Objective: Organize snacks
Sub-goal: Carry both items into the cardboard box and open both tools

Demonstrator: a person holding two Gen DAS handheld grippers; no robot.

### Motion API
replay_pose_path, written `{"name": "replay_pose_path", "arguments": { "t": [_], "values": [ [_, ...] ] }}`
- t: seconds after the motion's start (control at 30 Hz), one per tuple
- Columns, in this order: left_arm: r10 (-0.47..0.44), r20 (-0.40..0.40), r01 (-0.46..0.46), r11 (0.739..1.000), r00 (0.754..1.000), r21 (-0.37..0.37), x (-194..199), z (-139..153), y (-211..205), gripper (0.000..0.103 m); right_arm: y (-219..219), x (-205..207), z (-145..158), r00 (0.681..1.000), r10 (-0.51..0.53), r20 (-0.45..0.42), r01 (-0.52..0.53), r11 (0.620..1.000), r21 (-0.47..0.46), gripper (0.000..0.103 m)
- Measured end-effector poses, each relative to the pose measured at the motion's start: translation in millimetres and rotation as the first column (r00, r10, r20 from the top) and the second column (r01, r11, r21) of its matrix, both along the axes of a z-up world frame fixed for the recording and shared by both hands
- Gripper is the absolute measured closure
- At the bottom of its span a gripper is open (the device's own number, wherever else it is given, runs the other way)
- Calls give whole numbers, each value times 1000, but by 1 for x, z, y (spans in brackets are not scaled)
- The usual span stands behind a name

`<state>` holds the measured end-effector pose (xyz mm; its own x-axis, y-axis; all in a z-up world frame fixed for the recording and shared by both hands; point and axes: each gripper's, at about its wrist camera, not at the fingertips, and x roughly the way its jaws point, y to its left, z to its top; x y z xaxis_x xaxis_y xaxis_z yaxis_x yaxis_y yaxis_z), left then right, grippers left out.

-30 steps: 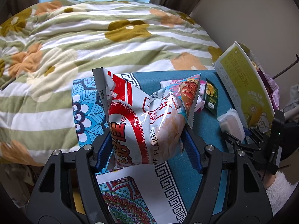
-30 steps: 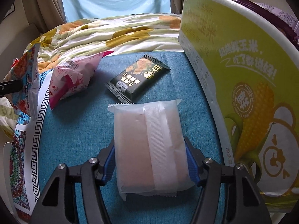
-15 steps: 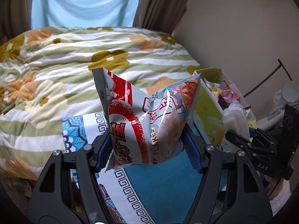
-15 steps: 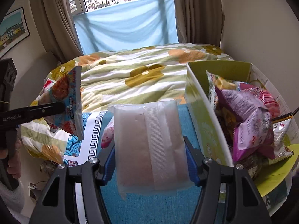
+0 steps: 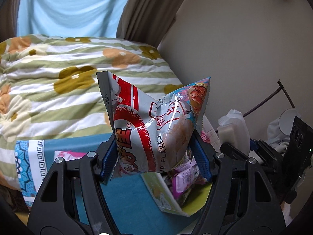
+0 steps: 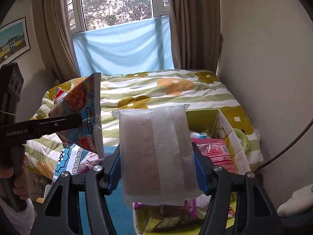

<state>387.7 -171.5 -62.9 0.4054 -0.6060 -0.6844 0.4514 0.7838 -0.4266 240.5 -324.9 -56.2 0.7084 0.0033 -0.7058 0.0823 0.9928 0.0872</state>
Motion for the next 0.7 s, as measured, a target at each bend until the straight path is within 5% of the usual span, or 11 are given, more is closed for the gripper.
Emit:
{"name": "replay_pose_path", "arguments": {
  "t": [0.4,0.5,0.7],
  "values": [
    [84,-103,-76,994,991,84,41,-42,-157,31,-121,26,-22,994,93,-52,-92,995,26,44],
    [127,-124,-110,985,984,134,46,-54,-167,8,-140,31,-29,992,109,-67,-106,993,44,44],
    [193,-113,-165,961,975,220,30,-62,-148,5,-154,39,-42,987,134,-93,-126,988,88,44]
  ]
}}
